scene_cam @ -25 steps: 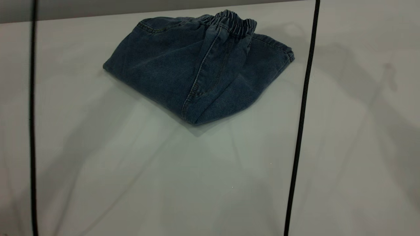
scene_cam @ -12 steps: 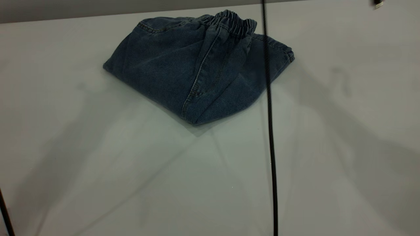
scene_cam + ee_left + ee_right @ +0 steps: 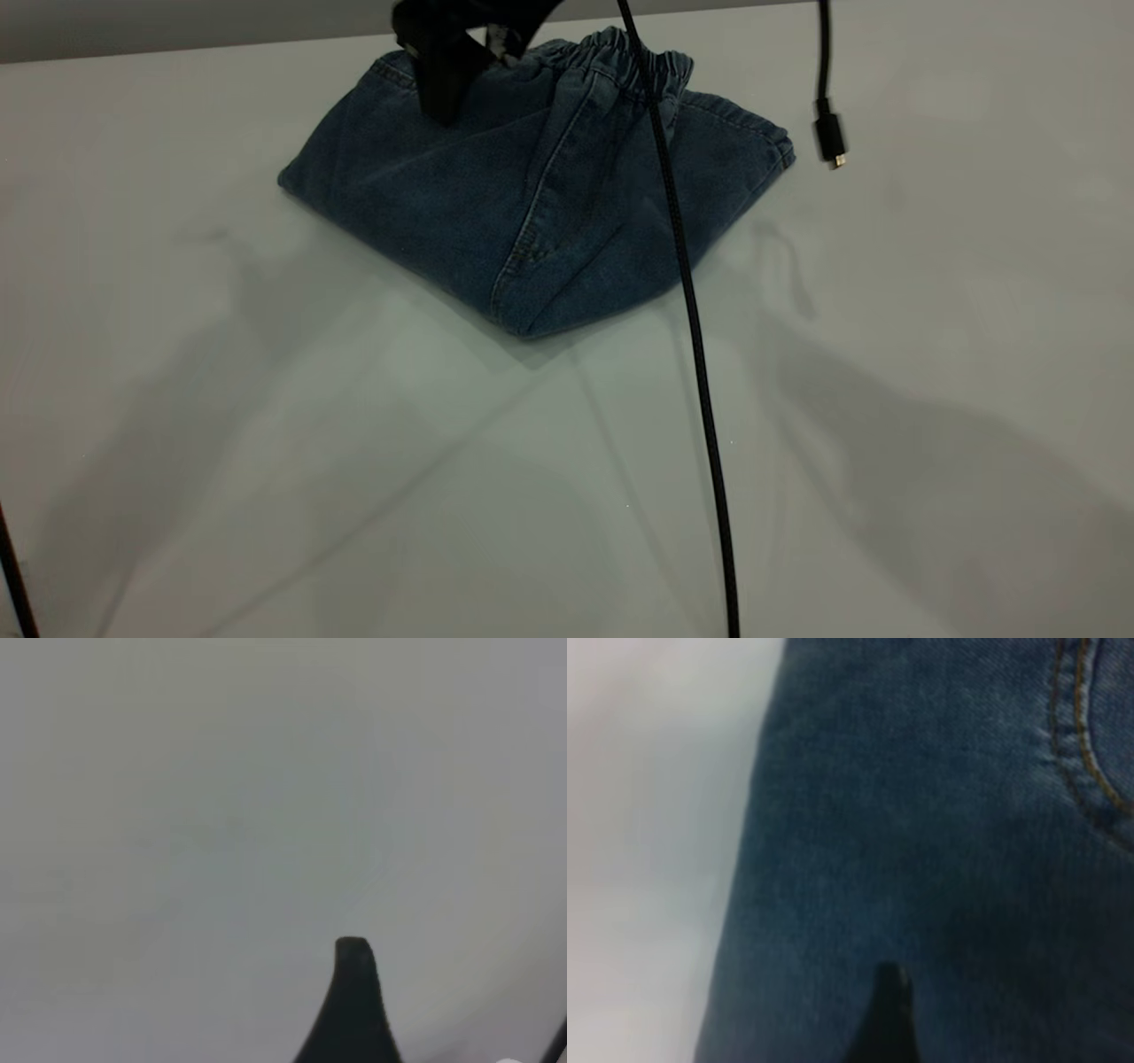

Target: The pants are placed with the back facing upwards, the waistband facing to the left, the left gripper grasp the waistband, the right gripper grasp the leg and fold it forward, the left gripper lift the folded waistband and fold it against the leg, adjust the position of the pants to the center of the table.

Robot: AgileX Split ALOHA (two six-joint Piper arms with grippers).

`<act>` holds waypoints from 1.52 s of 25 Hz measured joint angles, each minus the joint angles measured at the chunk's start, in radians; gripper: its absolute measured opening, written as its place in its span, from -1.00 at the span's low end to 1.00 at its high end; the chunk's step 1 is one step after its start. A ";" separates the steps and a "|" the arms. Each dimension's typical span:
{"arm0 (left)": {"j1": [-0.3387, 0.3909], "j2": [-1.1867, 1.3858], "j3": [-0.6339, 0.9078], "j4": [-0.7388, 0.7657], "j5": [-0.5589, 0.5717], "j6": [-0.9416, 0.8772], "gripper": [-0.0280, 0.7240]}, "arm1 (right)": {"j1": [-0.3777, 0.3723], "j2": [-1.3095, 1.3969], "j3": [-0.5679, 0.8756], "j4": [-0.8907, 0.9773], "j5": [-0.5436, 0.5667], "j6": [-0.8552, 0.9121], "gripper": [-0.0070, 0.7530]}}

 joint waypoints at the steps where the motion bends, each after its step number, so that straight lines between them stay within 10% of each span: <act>1: 0.000 0.000 0.000 0.000 0.007 0.000 0.48 | 0.000 0.007 0.000 0.000 -0.006 -0.001 0.61; 15: 0.000 0.001 0.000 0.000 0.068 0.000 0.48 | -0.001 0.137 -0.001 -0.060 -0.024 0.063 0.52; 38: 0.000 0.001 0.000 0.000 0.093 0.001 0.46 | 0.003 0.146 0.001 0.246 0.113 0.836 0.51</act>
